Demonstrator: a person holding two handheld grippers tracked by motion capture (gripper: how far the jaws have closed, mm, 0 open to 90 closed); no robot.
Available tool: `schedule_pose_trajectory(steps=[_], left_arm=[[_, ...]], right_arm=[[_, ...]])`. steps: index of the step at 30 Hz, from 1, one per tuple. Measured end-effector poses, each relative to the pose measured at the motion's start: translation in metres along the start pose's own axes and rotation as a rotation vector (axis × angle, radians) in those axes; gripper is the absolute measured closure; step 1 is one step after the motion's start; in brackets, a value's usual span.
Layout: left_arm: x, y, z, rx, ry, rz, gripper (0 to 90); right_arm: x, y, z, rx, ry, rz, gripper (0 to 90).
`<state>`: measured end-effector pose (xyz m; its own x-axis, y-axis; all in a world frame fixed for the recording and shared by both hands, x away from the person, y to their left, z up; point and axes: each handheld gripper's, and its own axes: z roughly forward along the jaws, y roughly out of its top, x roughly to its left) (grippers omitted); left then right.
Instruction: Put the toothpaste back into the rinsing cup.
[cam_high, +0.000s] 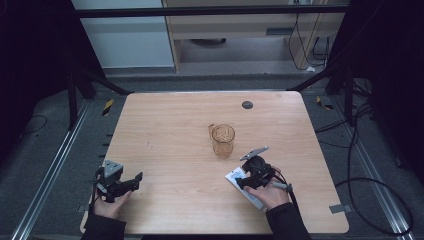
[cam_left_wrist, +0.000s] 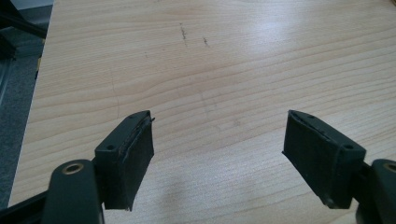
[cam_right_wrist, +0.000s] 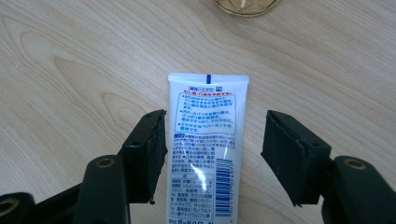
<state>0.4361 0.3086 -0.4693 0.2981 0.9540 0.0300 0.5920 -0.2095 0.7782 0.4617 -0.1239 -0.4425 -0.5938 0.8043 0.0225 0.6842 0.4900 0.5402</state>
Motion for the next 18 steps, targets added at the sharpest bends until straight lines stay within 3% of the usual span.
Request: schedule_pose_trajectory(steps=[18], left_arm=[[0.0, 0.0, 0.0, -0.001, 0.001, 0.003, 23.1]], right_arm=[[0.002, -0.004, 0.021, 0.063, 0.013, -0.019, 37.4]])
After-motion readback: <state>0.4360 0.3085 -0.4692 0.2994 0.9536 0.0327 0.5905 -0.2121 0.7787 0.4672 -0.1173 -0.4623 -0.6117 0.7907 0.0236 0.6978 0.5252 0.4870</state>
